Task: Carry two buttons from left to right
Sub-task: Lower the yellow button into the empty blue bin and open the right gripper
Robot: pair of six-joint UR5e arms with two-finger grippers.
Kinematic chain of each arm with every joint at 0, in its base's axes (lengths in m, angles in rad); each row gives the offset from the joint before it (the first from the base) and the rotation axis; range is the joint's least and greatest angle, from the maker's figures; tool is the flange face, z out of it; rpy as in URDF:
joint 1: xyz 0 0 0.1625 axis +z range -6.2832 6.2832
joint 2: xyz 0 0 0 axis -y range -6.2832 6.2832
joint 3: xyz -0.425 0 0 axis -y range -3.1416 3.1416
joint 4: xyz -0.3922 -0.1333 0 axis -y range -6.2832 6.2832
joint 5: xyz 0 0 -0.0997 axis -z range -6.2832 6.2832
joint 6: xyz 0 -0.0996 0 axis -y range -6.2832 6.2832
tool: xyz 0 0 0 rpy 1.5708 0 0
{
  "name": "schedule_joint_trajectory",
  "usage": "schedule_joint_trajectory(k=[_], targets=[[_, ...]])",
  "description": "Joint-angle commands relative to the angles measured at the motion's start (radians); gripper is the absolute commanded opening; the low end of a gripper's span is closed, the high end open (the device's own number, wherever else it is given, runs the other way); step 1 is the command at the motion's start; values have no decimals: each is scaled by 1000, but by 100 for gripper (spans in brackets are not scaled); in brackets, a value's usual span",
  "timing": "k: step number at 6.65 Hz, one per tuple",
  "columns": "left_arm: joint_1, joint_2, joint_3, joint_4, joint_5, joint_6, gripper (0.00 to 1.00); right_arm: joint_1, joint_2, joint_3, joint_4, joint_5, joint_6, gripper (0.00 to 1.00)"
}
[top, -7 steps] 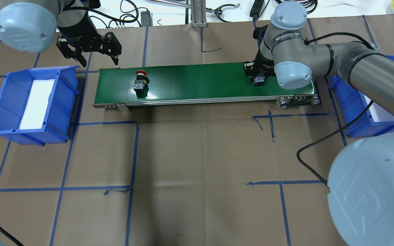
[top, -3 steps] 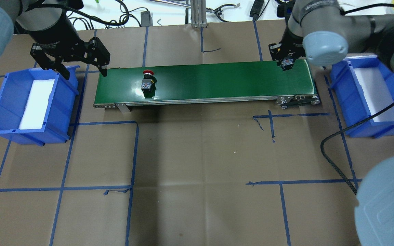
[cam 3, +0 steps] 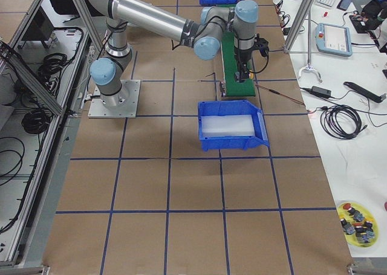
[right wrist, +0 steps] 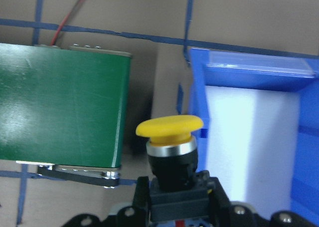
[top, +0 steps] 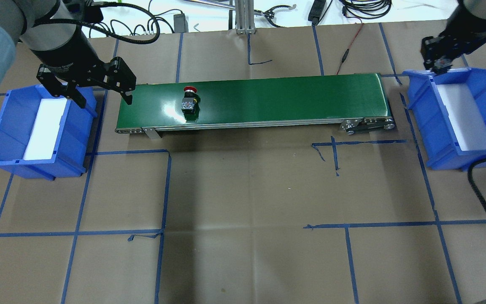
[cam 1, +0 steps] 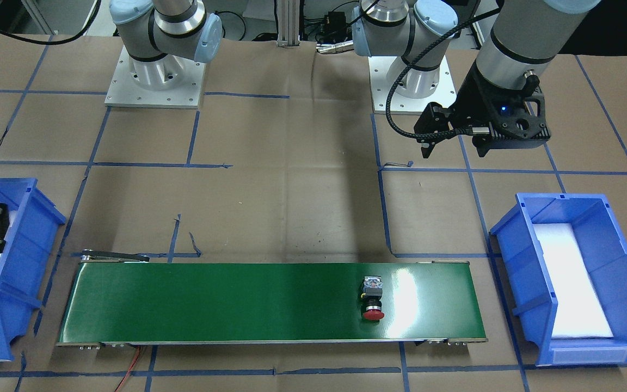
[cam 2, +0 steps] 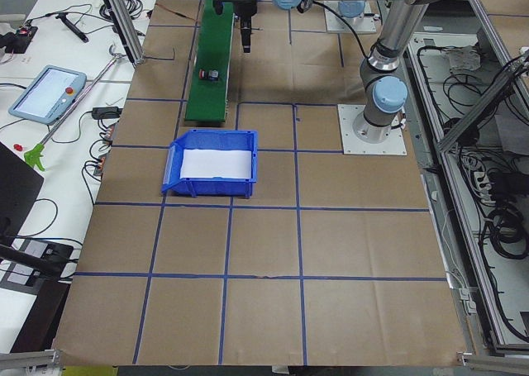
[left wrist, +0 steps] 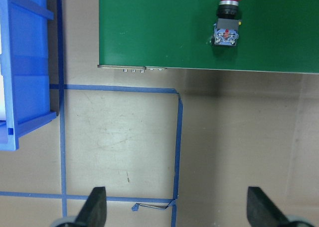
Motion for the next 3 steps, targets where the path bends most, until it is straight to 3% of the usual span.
schedule_joint_trajectory(k=[1, 2, 3], targets=[[0, 0, -1, 1, 0, 0, 100, -168, 5, 12, -3, 88, -164, 0], [0, -2, 2, 7, -2, 1, 100, -214, 21, 38, -8, 118, -207, 0], [0, -2, 2, 12, -3, 0, 100, -225, 37, 89, -99, 114, -233, 0]])
